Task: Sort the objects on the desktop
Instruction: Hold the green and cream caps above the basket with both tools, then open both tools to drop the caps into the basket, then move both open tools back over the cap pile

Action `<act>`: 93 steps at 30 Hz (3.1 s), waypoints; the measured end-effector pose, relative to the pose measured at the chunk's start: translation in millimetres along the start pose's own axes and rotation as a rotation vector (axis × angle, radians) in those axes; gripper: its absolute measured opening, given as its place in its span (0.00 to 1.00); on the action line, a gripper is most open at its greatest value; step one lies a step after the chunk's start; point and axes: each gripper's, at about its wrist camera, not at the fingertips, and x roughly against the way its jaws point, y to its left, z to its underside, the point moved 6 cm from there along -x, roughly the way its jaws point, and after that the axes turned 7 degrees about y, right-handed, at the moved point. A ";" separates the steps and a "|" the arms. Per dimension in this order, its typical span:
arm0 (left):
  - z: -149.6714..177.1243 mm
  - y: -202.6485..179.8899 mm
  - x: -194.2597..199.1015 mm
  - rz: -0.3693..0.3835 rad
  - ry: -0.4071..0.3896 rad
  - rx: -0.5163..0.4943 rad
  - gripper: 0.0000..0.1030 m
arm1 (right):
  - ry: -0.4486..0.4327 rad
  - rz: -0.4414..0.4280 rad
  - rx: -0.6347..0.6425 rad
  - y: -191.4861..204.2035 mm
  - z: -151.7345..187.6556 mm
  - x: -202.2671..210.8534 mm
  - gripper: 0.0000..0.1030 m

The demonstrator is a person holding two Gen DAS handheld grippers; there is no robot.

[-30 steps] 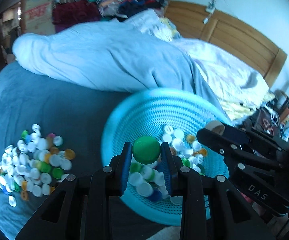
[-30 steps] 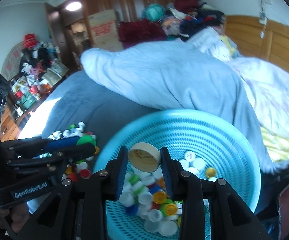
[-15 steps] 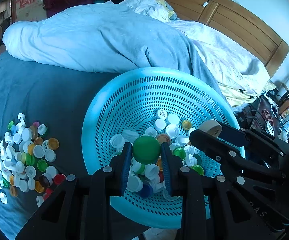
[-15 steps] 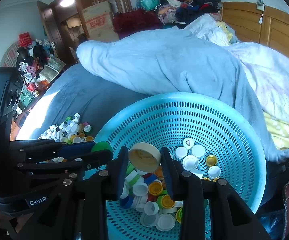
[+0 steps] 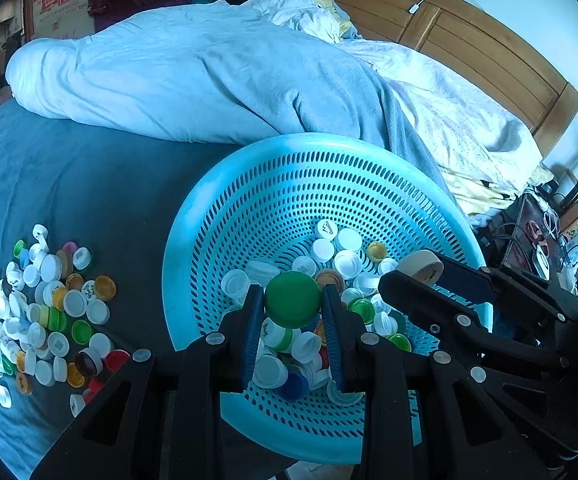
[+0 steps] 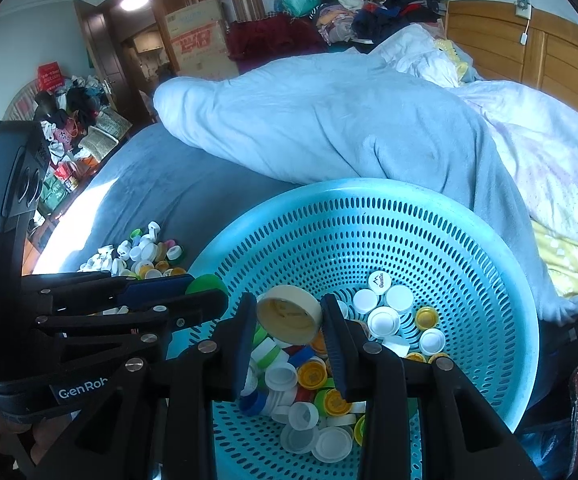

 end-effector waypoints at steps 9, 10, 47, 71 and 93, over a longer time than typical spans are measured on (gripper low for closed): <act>0.6 0.9 -4.3 -0.001 0.007 -0.002 0.24 | 0.006 0.000 -0.001 -0.9 1.9 -2.7 0.36; 0.7 1.1 -4.9 -0.001 0.009 -0.001 0.24 | 0.005 0.001 -0.001 -0.5 2.6 -3.1 0.36; 5.0 11.2 -20.5 -0.001 0.023 0.003 0.27 | -0.017 0.062 -0.061 -36.1 -4.2 -7.4 0.38; 118.7 287.4 86.4 -0.328 -0.284 0.475 0.56 | -0.082 0.010 0.039 25.9 -5.1 8.6 0.86; 203.6 393.8 20.5 -0.363 -0.195 0.576 0.36 | 0.034 -0.037 0.242 142.1 0.1 -45.4 0.88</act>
